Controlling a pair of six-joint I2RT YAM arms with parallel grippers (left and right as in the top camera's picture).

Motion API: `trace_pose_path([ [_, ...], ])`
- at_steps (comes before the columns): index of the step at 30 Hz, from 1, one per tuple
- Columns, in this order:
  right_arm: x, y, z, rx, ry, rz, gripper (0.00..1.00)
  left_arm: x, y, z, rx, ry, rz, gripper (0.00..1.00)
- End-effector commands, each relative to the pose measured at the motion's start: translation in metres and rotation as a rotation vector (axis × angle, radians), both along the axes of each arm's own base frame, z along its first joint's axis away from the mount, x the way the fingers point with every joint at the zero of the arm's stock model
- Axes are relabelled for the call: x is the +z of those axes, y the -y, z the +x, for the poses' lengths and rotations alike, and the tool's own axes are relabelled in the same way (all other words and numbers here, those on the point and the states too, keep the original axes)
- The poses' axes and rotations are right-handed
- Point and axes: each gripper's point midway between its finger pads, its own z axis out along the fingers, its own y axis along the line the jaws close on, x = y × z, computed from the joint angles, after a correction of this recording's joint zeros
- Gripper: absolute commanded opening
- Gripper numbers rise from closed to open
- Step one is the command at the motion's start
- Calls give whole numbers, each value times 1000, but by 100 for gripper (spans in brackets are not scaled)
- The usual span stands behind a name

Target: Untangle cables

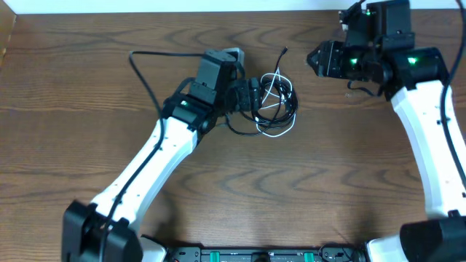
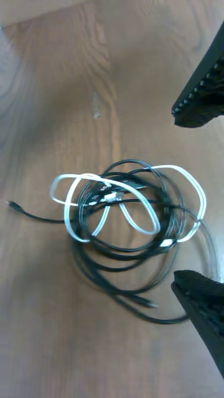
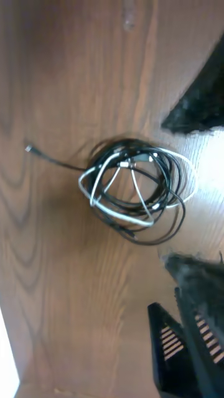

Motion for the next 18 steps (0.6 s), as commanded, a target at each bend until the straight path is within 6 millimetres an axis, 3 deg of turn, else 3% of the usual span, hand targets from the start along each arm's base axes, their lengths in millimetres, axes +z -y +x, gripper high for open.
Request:
trace_pose_path([
  [1,1,23,6,-41,15,-47,66,-19,12,19,-46,30,36,78],
  [10,-10,56,-1,-54,-27,-100,70,-92,46,35,-104,-13,57,77],
  [14,-13,57,-2,-36,-33,-119,73,-107,50,35,-111,-31,66,64],
  [18,-18,57,-1,-32,-45,-122,73,-107,50,35,-111,-31,66,50],
])
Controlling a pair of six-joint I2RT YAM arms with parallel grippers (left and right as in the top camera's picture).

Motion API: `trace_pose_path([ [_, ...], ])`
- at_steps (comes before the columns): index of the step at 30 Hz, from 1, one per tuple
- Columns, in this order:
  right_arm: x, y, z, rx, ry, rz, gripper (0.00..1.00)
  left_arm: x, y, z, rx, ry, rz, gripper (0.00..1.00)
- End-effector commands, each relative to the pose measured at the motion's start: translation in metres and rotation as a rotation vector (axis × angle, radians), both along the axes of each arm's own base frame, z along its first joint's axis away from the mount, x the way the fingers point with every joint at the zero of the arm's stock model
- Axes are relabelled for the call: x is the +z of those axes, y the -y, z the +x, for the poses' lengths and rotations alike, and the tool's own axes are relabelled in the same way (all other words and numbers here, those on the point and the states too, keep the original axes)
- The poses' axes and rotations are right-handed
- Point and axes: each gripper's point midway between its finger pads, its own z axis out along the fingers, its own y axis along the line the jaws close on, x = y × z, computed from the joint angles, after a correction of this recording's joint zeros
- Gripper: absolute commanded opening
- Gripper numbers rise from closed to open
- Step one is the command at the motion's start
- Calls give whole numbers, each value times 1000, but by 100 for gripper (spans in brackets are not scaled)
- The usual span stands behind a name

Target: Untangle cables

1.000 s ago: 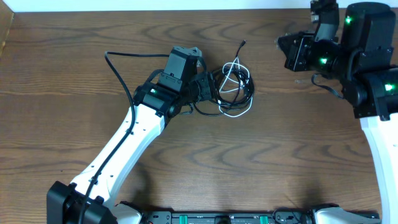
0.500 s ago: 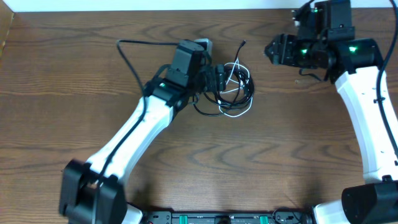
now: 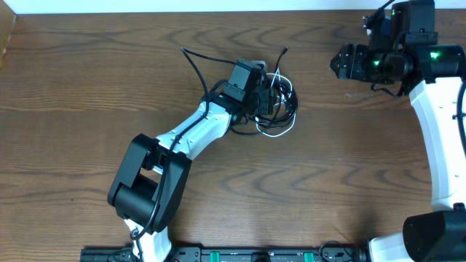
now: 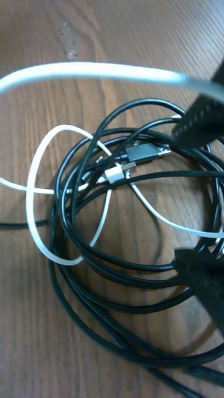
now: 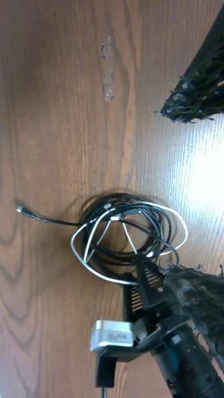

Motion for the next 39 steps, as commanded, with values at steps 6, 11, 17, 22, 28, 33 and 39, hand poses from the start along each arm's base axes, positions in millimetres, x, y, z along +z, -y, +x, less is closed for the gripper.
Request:
trace_pose_path([
  [6,-16,1,4,21,-38,-21,74,8,4,4,-12,22,-8,37],
  [11,-18,1,4,23,-49,-18,74,9,3,4,-9,24,-4,7],
  [17,-19,-1,4,26,-49,-18,75,42,-12,8,51,91,23,7],
  [22,-18,-8,4,46,-41,-20,75,103,-24,0,80,187,-2,7],
  [28,-17,-19,6,72,-26,-20,75,180,-34,-20,84,311,-84,7],
  [33,-14,-33,7,107,-9,3,74,219,-42,-35,85,382,-131,7],
  [39,-22,-55,7,166,-27,44,73,243,-45,-40,93,435,-172,7],
])
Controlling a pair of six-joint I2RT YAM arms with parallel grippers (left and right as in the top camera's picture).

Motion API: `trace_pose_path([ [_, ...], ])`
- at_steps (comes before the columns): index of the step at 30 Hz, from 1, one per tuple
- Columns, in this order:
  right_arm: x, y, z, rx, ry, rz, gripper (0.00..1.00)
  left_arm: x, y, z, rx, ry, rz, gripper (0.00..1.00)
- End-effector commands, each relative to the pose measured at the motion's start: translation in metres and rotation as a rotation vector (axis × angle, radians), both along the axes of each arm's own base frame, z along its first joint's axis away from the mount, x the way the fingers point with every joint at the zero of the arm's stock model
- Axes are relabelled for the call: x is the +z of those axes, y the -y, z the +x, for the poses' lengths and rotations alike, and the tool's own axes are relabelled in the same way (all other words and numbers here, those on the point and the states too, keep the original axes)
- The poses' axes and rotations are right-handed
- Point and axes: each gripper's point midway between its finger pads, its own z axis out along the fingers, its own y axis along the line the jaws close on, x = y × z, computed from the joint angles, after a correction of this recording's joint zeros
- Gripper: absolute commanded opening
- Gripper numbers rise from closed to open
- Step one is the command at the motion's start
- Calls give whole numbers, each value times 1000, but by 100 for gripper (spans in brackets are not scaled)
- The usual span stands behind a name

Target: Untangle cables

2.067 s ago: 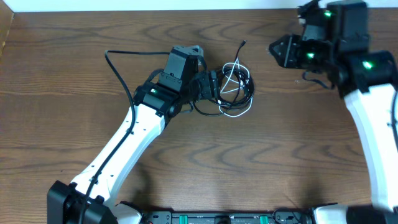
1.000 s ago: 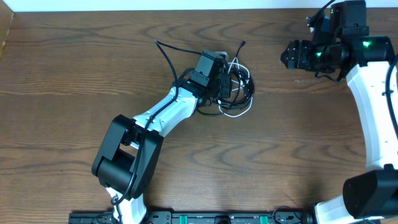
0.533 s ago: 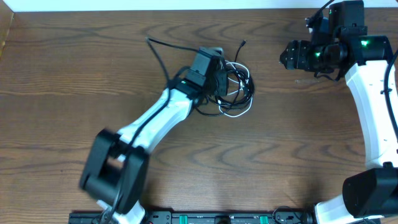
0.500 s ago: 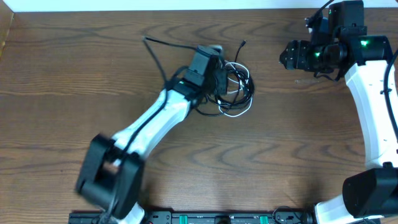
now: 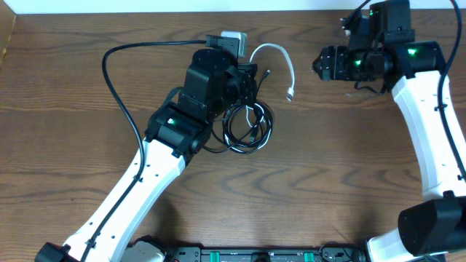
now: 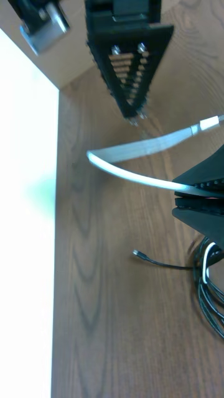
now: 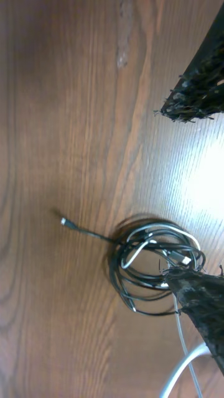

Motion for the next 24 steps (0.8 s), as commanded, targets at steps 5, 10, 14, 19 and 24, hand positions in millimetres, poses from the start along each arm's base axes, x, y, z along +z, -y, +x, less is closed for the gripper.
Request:
trace_pose_path([
  [5,-26,-28,0,89,-78,59,72,39,-2,0,13,96,-61,7],
  [10,-42,-46,3,155,-114,124,72,76,-6,-7,13,171,-106,7],
  [14,-55,-73,7,242,-114,173,69,102,-14,-21,22,209,-159,7],
  [19,-74,-95,8,288,-131,168,64,128,-30,-40,42,244,-212,7],
  [24,-84,-110,10,351,-107,152,64,149,-50,-52,81,273,-268,7],
])
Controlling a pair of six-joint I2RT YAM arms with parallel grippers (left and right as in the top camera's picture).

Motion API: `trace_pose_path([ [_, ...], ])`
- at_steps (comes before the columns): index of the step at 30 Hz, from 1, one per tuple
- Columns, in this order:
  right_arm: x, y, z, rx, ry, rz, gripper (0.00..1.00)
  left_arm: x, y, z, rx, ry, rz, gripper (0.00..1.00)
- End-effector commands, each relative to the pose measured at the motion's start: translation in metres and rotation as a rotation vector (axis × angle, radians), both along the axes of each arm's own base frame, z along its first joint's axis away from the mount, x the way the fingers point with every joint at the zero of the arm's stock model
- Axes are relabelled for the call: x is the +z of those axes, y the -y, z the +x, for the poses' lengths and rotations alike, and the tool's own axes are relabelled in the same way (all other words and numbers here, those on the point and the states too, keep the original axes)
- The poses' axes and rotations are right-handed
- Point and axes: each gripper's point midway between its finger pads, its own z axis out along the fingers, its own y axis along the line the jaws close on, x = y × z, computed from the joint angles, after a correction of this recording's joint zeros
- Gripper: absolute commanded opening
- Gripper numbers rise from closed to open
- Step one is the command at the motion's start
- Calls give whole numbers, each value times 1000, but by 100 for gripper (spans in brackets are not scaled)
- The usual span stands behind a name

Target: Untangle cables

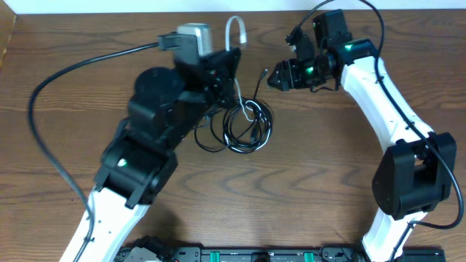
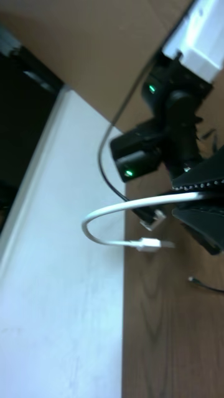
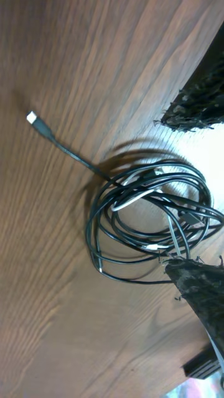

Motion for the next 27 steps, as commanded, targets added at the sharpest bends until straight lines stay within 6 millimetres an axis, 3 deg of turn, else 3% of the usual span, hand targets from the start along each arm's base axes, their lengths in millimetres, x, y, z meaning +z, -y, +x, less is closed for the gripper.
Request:
trace_pose_path([
  [1,-4,-13,0,66,27,11,65,42,-22,-12,45,74,-87,7],
  [10,-4,-28,-3,127,69,8,65,89,-39,-12,88,174,-134,7],
  [15,-4,-38,-7,157,80,2,64,98,-40,-11,91,189,-141,7],
  [22,-9,-45,-5,165,113,-28,54,63,-40,-10,93,68,-62,7],
  [27,-23,-50,-10,172,111,-39,54,9,-54,-14,137,-111,72,7],
])
